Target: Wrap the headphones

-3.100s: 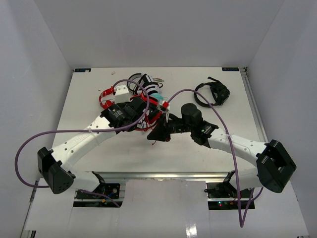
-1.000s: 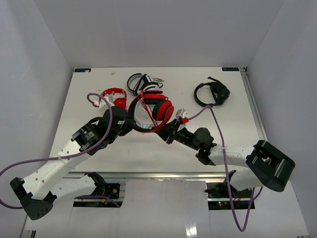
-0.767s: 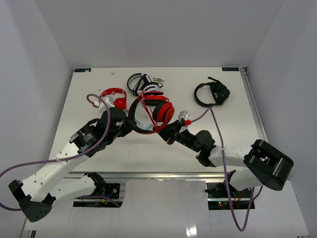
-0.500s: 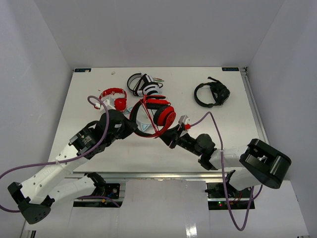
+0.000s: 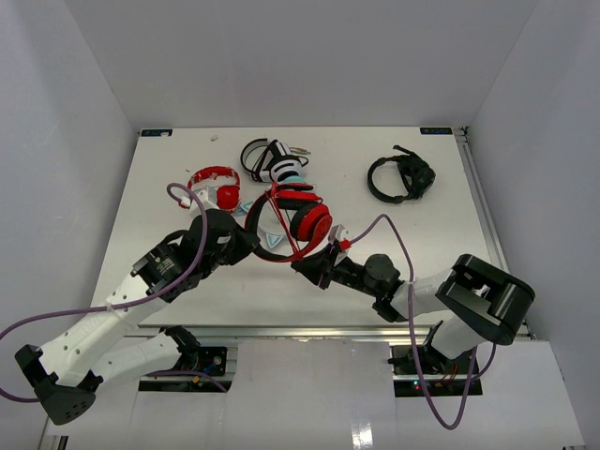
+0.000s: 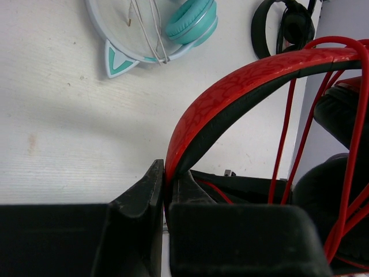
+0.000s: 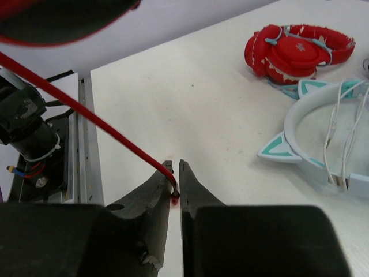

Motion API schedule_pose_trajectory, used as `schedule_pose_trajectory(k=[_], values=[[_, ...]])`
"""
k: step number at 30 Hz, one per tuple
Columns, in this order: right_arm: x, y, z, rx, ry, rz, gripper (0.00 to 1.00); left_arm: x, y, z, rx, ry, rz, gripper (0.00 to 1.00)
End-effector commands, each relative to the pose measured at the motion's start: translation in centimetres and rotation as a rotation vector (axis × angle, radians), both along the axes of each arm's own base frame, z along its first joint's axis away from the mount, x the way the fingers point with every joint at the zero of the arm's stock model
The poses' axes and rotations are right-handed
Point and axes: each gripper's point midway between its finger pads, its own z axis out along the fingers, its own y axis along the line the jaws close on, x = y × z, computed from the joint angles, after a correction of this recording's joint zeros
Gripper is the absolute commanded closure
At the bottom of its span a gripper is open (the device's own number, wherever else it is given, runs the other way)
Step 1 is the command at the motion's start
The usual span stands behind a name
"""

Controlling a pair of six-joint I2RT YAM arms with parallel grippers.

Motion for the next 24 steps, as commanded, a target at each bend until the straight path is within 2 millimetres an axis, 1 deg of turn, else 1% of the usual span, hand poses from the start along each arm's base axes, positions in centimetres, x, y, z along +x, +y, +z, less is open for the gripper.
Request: schedule_pose_trajectory(k=[1,2,3,5,8,9,11,13,14,15,17,18,19,20,22,24], values=[[-0.6,-1.6,9.3,0.343,-0.263,-0.017,0.85,0.1,-1.8,5.3,-0.202,-0.103,-0.027,1.0],[-0.7,-1.6,9.3,0.346,-0.266,-0.012,0.87,0.1,-1.8,5.4,-0.203,-0.103,-0.031,1.0],[-0.6,-1.6,9.3,0.345,-0.267,-0.016,0.92,-0.1,-2.1,5.5,-0.207,-0.105,-0.048,1.0],[-0.2,-1.8,9.4,0.347,-0.269,-0.043,0.92,-0.4,-2.8,5.4,-0.189,-0.127,-0.114,1.0],[1.1,-2.8,9.3,0.349,-0.263,-0.133,0.92,-1.1,-4.4,6.5,-0.189,-0.211,-0.268,1.0],[1.2,-2.9,9.4,0.346,-0.276,-0.143,0.92,-1.6,-4.9,6.6,-0.185,-0.23,-0.324,1.0],[1.2,-3.7,9.7,0.339,-0.317,-0.176,0.92,-3.5,-6.2,7.0,-0.186,-0.287,-0.499,1.0],[1.3,-4.5,9.9,0.331,-0.348,-0.208,0.92,-4.9,-6.8,7.0,-0.179,-0.318,-0.611,1.0],[1.2,-5.2,10.5,0.333,-0.384,-0.23,0.92,-5.5,-7.0,7.1,-0.172,-0.335,-0.66,1.0],[1.3,-5.7,10.4,0.327,-0.393,-0.251,0.92,-6.4,-7.2,7.1,-0.159,-0.358,-0.728,1.0],[0.6,-6.6,10.4,0.315,-0.429,-0.249,0.92,-7.2,-7.2,7.0,-0.152,-0.392,-0.788,1.0],[0.3,-6.8,10.3,0.292,-0.478,-0.252,0.92,-7.7,-7.3,6.9,-0.147,-0.407,-0.827,1.0],[-0.1,-7.1,10.0,0.278,-0.496,-0.244,0.92,-7.9,-7.4,6.8,-0.146,-0.411,-0.846,1.0],[-0.5,-7.3,10.3,0.28,-0.521,-0.24,0.92,-8.1,-7.6,6.6,-0.147,-0.414,-0.868,1.0],[-1.0,-7.9,10.4,0.283,-0.54,-0.24,0.92,-8.3,-7.8,6.2,-0.144,-0.409,-0.89,1.0],[-1.6,-8.1,10.6,0.282,-0.57,-0.223,0.92,-8.3,-8.1,5.6,-0.145,-0.392,-0.903,1.0]])
